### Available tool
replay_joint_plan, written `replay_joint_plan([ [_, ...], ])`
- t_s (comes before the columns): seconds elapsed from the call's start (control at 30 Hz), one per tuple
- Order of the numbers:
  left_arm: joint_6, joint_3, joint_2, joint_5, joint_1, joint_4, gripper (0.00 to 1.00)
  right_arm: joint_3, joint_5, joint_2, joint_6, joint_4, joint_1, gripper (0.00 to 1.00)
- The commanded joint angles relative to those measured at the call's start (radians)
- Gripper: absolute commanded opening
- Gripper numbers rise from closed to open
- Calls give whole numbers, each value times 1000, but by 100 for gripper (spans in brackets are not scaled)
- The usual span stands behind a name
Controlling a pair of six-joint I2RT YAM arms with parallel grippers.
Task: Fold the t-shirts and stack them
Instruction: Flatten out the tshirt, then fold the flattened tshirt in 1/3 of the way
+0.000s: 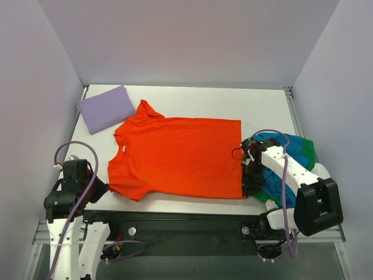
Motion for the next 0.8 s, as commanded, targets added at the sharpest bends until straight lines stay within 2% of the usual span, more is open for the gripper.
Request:
replay_joint_plan([
  [0.0, -8, 50, -15, 0, 4, -223, 0, -18, -6, -31, 22, -88, 16, 3],
  [0.23, 34, 51, 16, 28, 6, -206, 0, 0, 8, -30, 23, -98, 20, 3],
  [0.43, 79, 21, 76, 51, 6, -106, 0, 60, 25, 1, 20, -104, 20, 4],
  [0.77, 142, 74, 265, 60, 3, 96, 0, 201, 52, 92, 20, -112, 14, 4],
])
